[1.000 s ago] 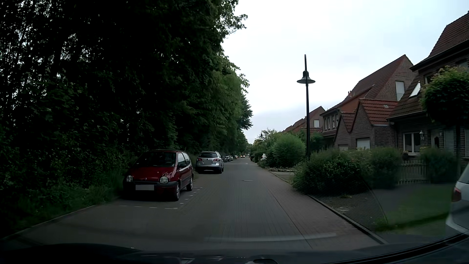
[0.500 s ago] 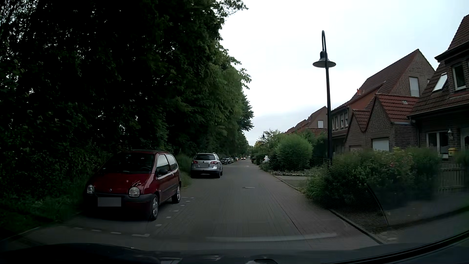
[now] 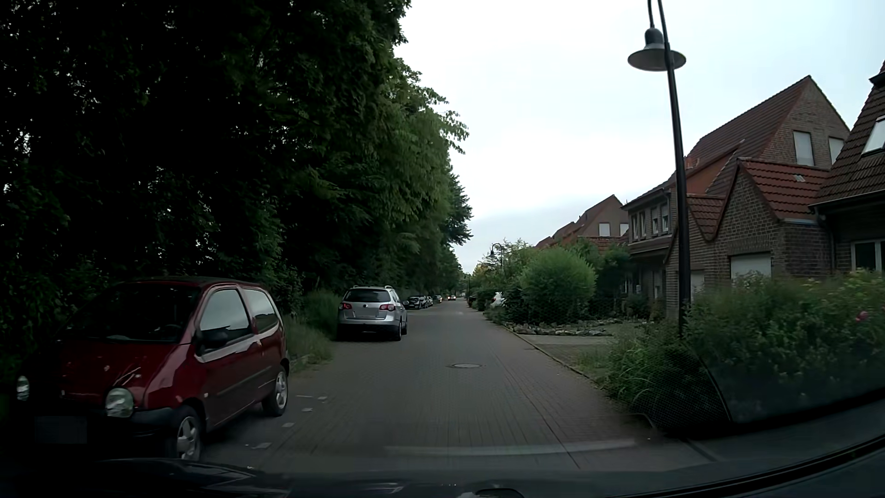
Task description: Follow the waypoints while adhering to traffic rules and regulations
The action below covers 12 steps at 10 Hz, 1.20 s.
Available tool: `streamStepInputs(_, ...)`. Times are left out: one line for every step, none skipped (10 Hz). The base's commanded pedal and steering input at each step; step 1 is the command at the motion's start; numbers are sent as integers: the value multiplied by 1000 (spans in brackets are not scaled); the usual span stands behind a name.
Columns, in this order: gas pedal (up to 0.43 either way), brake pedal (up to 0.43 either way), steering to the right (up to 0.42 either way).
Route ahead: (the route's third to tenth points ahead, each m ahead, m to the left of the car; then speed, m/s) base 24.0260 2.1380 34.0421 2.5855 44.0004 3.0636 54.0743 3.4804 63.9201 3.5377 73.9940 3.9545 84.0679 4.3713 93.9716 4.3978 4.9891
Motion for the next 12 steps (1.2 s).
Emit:
streamStepInputs(118,0,25)
streamStepInputs(118,0,23)
streamStepInputs(110,0,19)
streamStepInputs(110,0,15)
streamStepInputs(110,0,12)
streamStepInputs(110,0,14)
streamStepInputs(110,0,15)
streamStepInputs(110,0,10)
streamStepInputs(110,0,7)
streamStepInputs(110,0,8)
streamStepInputs(110,0,17)
streamStepInputs(110,0,25)
